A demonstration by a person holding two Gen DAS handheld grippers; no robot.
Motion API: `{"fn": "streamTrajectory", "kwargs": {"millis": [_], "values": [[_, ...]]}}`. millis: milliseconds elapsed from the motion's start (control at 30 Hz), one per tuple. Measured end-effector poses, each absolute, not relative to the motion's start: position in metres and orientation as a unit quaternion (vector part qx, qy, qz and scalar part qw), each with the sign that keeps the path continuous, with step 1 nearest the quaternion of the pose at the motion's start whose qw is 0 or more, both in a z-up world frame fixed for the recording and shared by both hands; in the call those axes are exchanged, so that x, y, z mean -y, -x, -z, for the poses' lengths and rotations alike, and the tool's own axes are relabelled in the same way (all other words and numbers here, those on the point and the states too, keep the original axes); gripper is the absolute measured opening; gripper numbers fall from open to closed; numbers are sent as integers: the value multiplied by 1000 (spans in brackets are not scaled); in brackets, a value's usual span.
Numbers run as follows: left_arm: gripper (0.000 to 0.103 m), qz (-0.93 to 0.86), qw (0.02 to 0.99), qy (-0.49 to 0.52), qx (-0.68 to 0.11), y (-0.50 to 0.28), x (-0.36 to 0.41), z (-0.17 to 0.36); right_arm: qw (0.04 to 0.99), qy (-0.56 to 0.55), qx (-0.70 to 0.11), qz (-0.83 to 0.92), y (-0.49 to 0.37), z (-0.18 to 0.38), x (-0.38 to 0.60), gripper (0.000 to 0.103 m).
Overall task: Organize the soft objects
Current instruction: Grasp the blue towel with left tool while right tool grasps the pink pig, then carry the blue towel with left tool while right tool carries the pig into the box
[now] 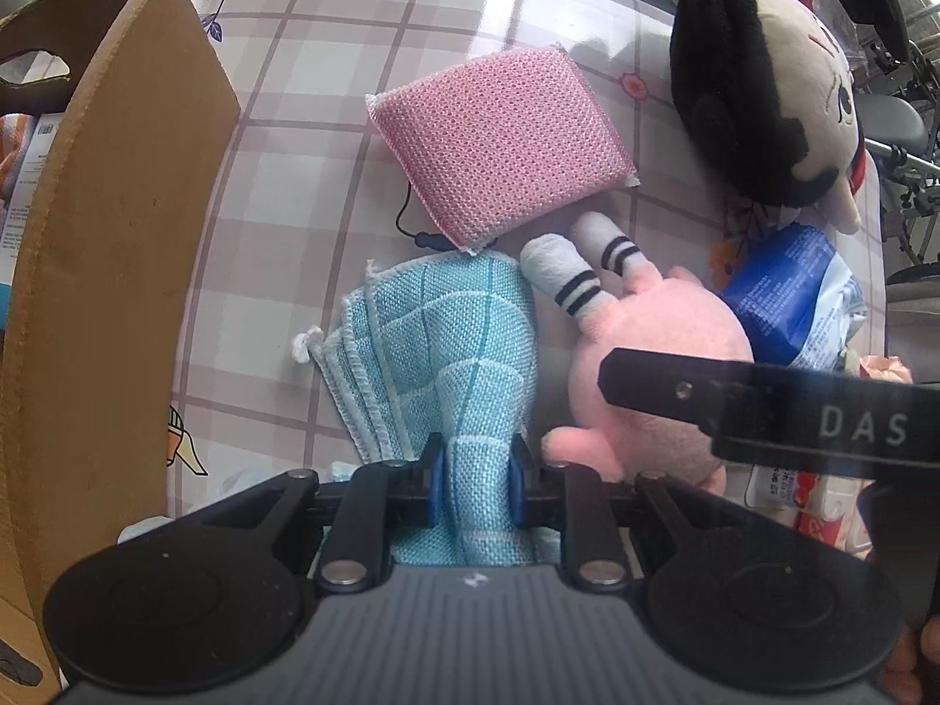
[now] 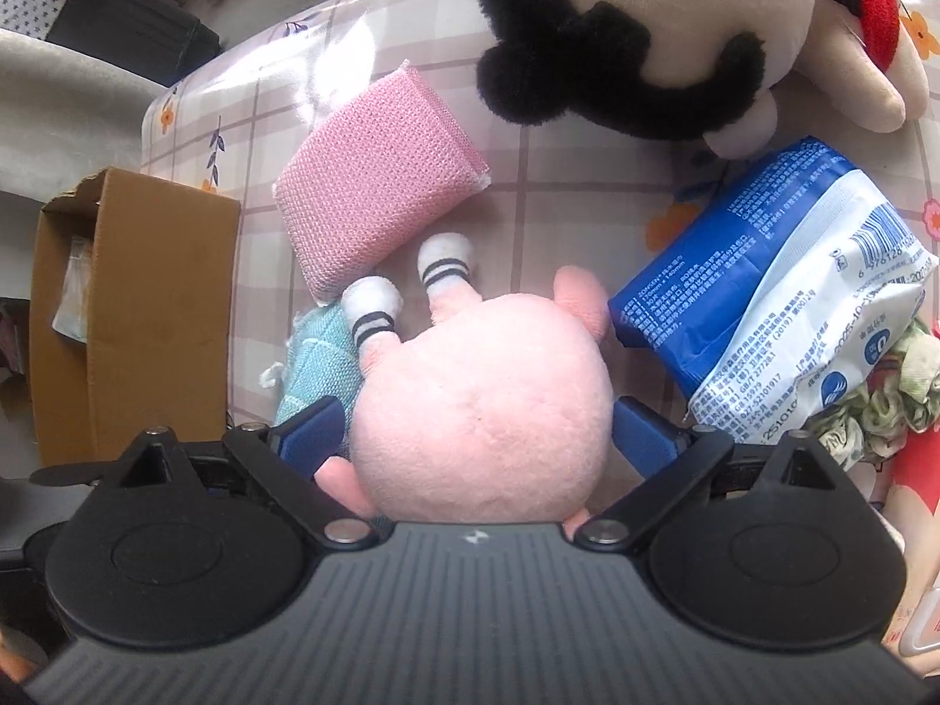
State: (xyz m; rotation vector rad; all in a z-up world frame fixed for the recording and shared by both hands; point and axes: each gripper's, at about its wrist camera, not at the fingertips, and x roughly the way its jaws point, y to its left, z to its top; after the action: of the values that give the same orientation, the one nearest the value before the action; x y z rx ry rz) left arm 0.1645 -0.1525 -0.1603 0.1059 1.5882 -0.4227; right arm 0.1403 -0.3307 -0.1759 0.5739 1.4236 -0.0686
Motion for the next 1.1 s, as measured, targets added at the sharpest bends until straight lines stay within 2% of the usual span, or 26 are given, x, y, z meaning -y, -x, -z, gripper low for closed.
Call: {"fn": "streamTrajectory", "kwargs": {"millis": [167, 300, 467, 1100], "values": [[21, 191, 679, -40, -707, -164, 150, 163, 706, -246, -663, 33, -142, 193, 324, 100], [20, 191, 681, -35, -706, -164, 146, 160, 716, -250, -651, 38, -136, 193, 321, 95], [17, 182, 696, -25, -694, -161, 141, 152, 714, -293, -634, 36, -128, 186, 333, 92], [16, 192, 740, 54, -643, -136, 143, 78, 693, -454, -559, -14, -89, 131, 370, 92]]}}
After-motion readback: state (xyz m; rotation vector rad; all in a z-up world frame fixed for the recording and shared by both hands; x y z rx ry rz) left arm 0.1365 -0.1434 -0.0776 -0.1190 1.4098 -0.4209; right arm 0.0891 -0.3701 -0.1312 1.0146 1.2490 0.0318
